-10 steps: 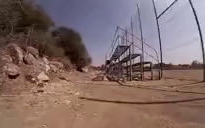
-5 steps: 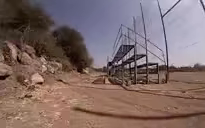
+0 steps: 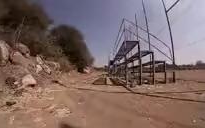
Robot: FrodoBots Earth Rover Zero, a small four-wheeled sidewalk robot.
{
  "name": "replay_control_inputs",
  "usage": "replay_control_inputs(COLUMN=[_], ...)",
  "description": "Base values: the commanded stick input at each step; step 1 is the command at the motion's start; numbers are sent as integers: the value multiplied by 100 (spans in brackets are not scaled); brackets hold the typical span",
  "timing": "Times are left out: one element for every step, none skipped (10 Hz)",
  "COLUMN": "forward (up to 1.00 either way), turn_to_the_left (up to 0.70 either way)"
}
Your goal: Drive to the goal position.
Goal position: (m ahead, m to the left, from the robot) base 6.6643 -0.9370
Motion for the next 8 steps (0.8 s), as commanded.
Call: replay_control_inputs(forward=[100, 100, 100, 100, 100, 100, 100, 100], turn_to_the_left=[0, 0, 0, 0, 0, 0, 0, 0])
